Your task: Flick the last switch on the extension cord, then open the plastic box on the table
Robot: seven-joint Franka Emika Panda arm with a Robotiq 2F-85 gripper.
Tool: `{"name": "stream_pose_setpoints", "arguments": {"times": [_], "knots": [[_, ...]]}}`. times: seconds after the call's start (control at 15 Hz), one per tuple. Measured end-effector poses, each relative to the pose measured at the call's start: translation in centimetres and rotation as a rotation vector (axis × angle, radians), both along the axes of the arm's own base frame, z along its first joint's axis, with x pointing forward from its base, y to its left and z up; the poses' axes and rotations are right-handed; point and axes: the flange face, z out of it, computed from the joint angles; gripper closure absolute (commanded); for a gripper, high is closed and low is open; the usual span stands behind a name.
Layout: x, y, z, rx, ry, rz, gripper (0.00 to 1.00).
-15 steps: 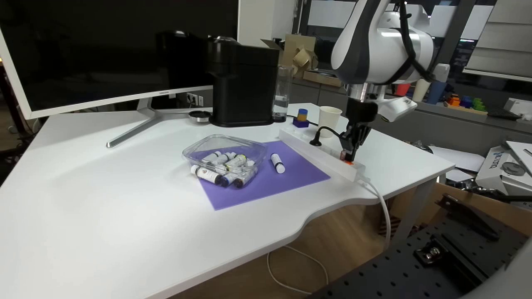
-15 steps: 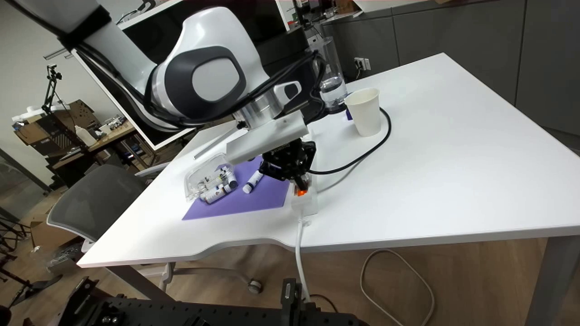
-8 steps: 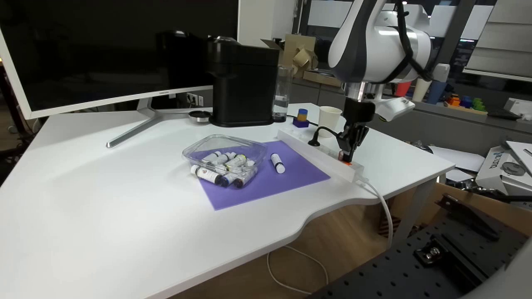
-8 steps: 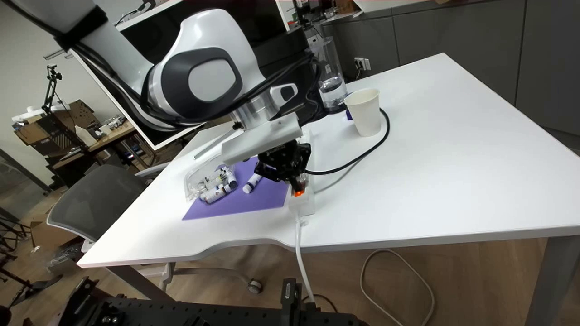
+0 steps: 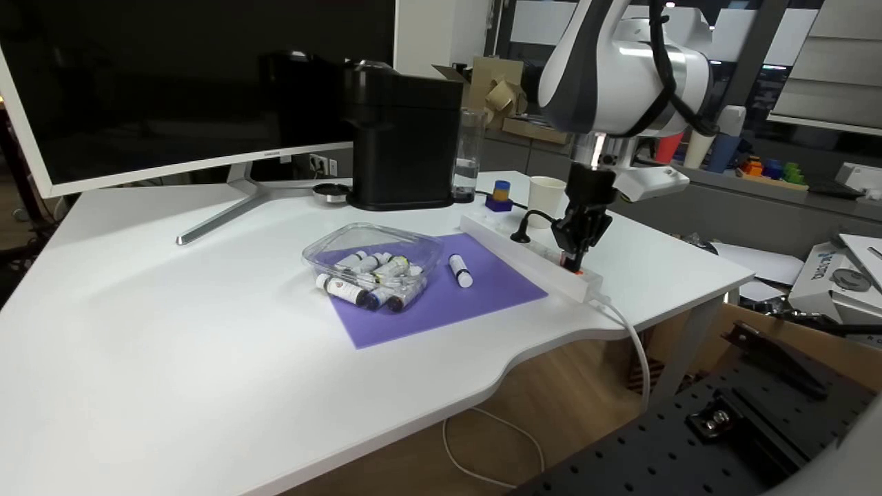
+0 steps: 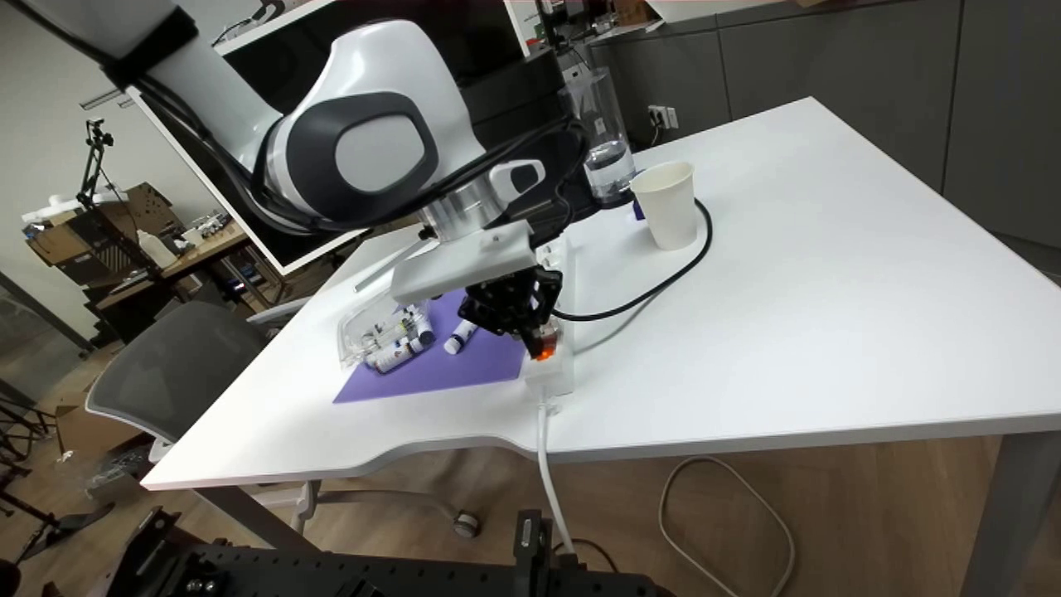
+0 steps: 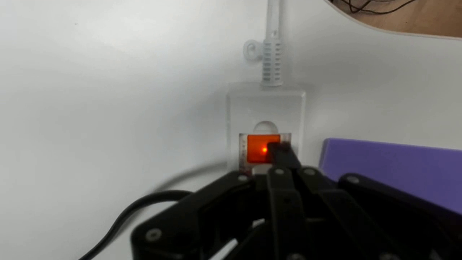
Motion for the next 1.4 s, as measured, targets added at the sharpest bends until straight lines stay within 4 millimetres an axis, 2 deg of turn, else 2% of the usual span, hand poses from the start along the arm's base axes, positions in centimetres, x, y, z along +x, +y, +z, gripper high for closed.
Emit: {"name": "stream_pose_setpoints", "arguments": {"times": [0.6,1.07,1.4], "knots": [[0.3,-1.2,-0.2,0.008,0.047,-0.098,1.0],[1.3,-2.2,-0.4,0.037,0.117,-0.107,1.0],[1.5,-2.1,-0.4,0.037,0.129,-0.078,1.0]]}}
